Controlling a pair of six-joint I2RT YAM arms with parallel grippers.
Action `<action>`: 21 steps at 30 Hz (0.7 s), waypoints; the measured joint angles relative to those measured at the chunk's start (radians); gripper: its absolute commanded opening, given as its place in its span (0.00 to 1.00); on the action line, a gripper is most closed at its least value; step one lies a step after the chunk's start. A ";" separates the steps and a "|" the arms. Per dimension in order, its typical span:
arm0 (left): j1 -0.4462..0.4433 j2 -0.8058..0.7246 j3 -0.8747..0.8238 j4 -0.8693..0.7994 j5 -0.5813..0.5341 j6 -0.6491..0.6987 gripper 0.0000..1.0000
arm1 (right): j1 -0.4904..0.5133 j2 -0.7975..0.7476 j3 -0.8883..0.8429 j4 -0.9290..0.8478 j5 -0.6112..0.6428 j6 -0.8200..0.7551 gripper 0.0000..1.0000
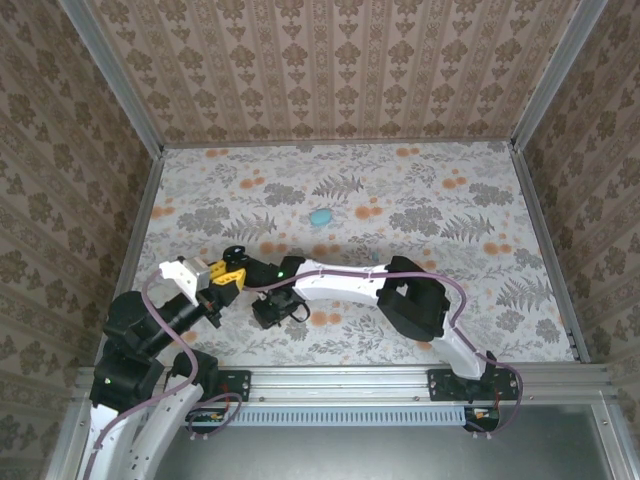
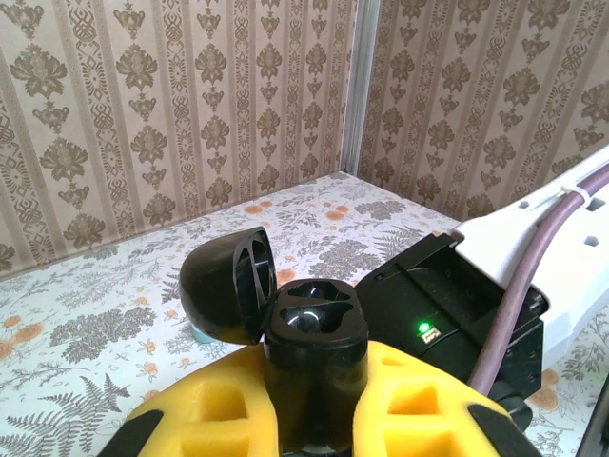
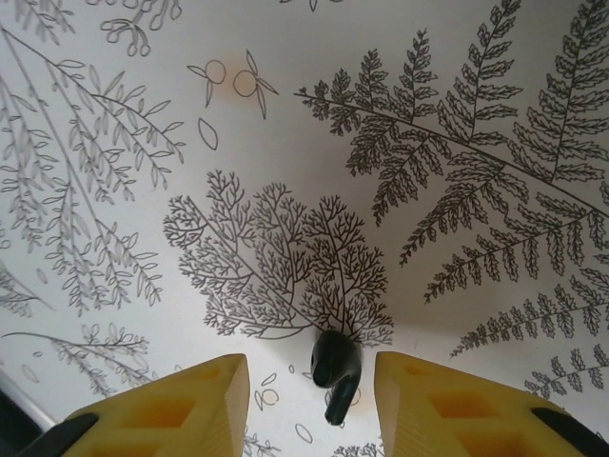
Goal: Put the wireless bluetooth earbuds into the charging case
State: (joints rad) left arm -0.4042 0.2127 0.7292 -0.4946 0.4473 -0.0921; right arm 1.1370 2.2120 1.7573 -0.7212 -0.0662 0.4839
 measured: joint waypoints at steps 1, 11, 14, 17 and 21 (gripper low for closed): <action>0.000 0.000 0.000 0.000 0.000 0.000 0.00 | 0.001 0.007 0.010 -0.010 0.006 -0.005 0.40; 0.000 0.000 0.000 0.000 0.000 0.000 0.00 | 0.007 0.072 0.083 -0.082 0.029 -0.037 0.36; 0.000 0.000 0.000 0.000 0.000 0.000 0.00 | 0.010 0.080 0.089 -0.098 0.036 -0.043 0.32; 0.000 0.000 0.000 0.000 0.000 0.000 0.00 | 0.010 0.082 0.096 -0.107 0.038 -0.047 0.28; 0.000 0.000 0.000 0.000 -0.001 0.000 0.00 | 0.009 0.088 0.103 -0.118 0.045 -0.065 0.21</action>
State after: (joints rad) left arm -0.4042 0.2127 0.7288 -0.4946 0.4465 -0.0921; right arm 1.1461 2.2997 1.8599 -0.8391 -0.0212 0.4191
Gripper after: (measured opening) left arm 0.149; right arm 0.231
